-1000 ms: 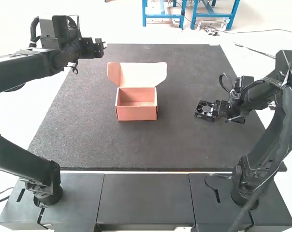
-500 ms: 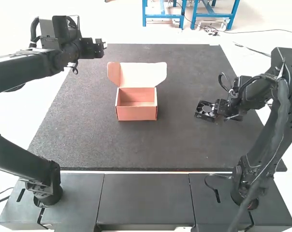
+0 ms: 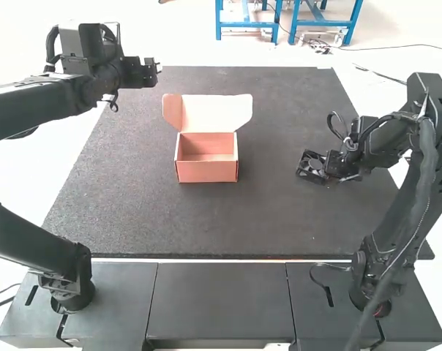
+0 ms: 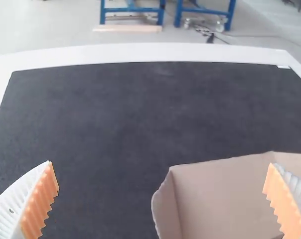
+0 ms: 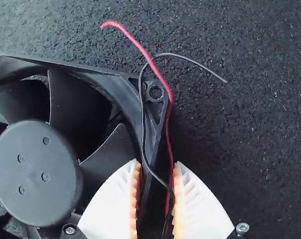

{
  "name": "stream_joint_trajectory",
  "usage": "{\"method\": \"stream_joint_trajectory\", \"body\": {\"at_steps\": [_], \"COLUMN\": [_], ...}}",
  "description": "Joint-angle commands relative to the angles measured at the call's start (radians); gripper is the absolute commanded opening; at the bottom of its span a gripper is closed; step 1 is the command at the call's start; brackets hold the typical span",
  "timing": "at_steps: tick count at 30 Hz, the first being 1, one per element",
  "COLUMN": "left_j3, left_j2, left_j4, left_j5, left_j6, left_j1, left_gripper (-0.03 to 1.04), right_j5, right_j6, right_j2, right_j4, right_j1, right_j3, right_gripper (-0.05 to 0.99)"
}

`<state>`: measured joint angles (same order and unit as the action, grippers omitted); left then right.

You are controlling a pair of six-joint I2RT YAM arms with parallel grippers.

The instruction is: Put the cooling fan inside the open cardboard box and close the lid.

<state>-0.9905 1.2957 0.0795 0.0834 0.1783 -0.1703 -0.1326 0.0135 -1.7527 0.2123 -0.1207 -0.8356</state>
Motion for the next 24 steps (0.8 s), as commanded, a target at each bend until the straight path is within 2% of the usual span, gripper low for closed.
{"method": "stream_joint_trajectory", "body": {"at_steps": [1,4,11,16,20,24], "left_j3": [0.006,0.004,0.007,0.01,0.015,0.032], "left_j2": [-0.009,-0.006,-0.006,-0.007,-0.009,-0.018], "left_j4": [0.011,0.016,0.011,0.005,-0.006,-0.032], "left_j5": [0.016,0.016,0.018,0.016,0.018,0.033], "left_j6": [-0.016,-0.016,-0.016,-0.025,-0.036,-0.043], "left_j1": [0.012,0.023,0.031,0.031,0.029,0.028], "left_gripper": [0.97,0.97,0.97,0.97,0.97,0.97], "right_j5": [0.011,0.007,-0.004,-0.01,-0.045,-0.116], "right_j6": [-0.026,-0.047,-0.095,-0.098,-0.121,-0.162], "right_j2": [-0.027,-0.019,0.022,0.055,0.093,0.133], "right_j4": [-0.045,-0.037,-0.033,-0.034,-0.051,-0.179], "right_j1": [0.0,0.0,0.007,0.01,0.009,0.013], "right_j3": [0.056,0.058,0.059,0.055,0.046,0.001], "right_gripper": [0.13,-0.02,-0.02,-0.02,-0.02,-0.02]}}
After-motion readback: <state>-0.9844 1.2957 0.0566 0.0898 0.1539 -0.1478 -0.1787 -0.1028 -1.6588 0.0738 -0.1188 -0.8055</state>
